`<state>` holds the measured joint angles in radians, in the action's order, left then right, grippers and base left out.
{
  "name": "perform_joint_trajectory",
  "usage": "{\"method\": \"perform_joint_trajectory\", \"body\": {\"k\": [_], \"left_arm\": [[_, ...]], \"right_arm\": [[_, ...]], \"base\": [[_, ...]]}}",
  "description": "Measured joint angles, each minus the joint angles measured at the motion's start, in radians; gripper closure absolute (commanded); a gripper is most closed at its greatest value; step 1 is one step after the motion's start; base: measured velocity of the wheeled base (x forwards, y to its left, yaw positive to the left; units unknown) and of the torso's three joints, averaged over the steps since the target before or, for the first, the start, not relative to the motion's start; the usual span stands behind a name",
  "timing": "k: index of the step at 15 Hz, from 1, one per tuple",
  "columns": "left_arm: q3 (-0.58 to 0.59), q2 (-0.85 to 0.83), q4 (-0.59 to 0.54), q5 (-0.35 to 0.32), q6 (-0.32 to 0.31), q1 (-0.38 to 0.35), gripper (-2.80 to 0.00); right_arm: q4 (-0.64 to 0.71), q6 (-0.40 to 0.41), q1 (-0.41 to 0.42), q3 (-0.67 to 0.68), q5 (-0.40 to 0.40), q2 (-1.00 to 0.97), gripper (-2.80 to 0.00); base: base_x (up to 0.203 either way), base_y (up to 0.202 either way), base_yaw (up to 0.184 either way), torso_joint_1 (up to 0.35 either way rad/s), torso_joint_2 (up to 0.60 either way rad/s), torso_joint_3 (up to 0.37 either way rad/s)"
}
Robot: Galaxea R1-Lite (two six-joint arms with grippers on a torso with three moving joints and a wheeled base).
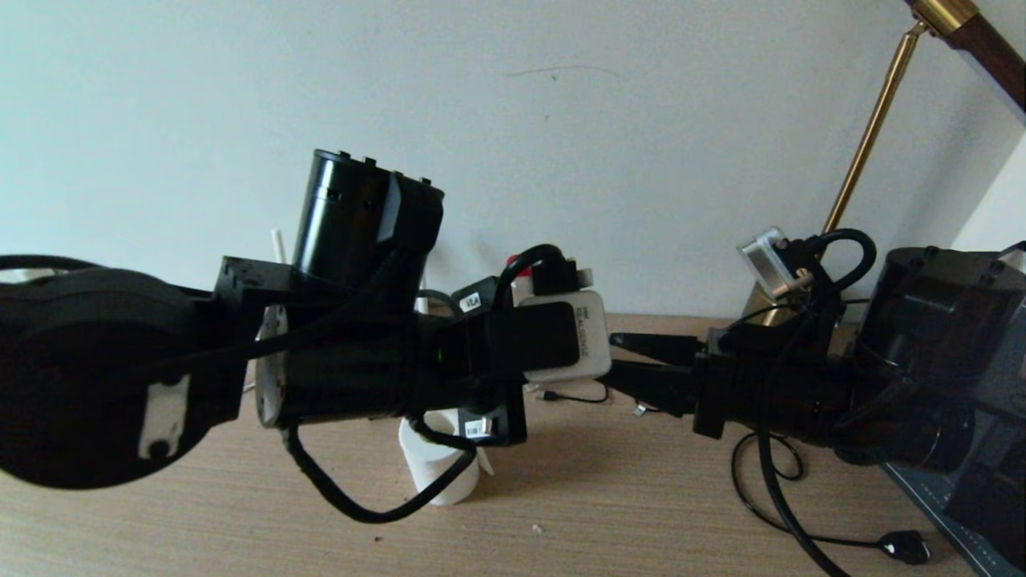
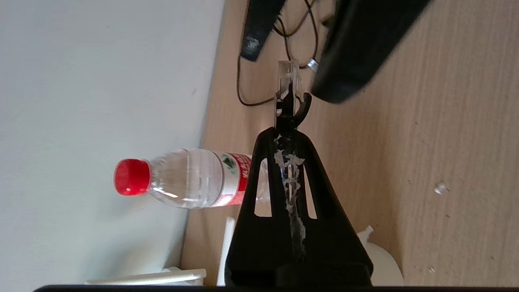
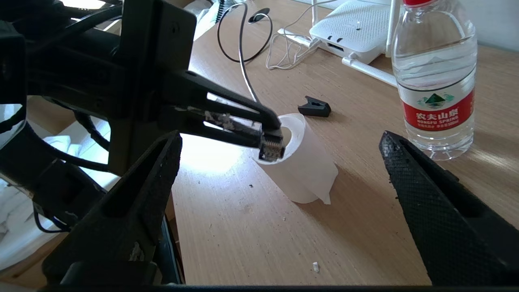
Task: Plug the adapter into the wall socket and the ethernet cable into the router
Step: Hand it to the other hand
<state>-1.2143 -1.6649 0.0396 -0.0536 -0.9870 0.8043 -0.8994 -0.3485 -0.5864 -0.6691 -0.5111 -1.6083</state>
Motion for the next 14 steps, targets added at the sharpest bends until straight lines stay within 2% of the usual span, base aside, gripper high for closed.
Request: {"method": "perform_joint_trajectory", "body": {"k": [12,13,14], "left_arm": [[0.007,0.006,0.007,0.000,-0.001,0.011,0.00],[0.006,0.006,0.011,-0.001,-0.001,0.014,0.00],[0.006,0.005,0.015,-0.001,-0.001,0.016,0.00]], "right_arm": [[-0.004,0.001,-0.005,0.011,-0.001,0.000,-2.80],[-0.003,0.001,-0.005,0.011,-0.001,0.000,0.00],[-0.003,0.001,-0.005,0.012,-0.001,0.000,0.00]], "base": [[0.000,0.000,0.000,0.000,0.00,0.000],[0.000,0.000,0.000,0.000,0.00,0.000],[0.000,0.000,0.000,0.000,0.00,0.000]]}}
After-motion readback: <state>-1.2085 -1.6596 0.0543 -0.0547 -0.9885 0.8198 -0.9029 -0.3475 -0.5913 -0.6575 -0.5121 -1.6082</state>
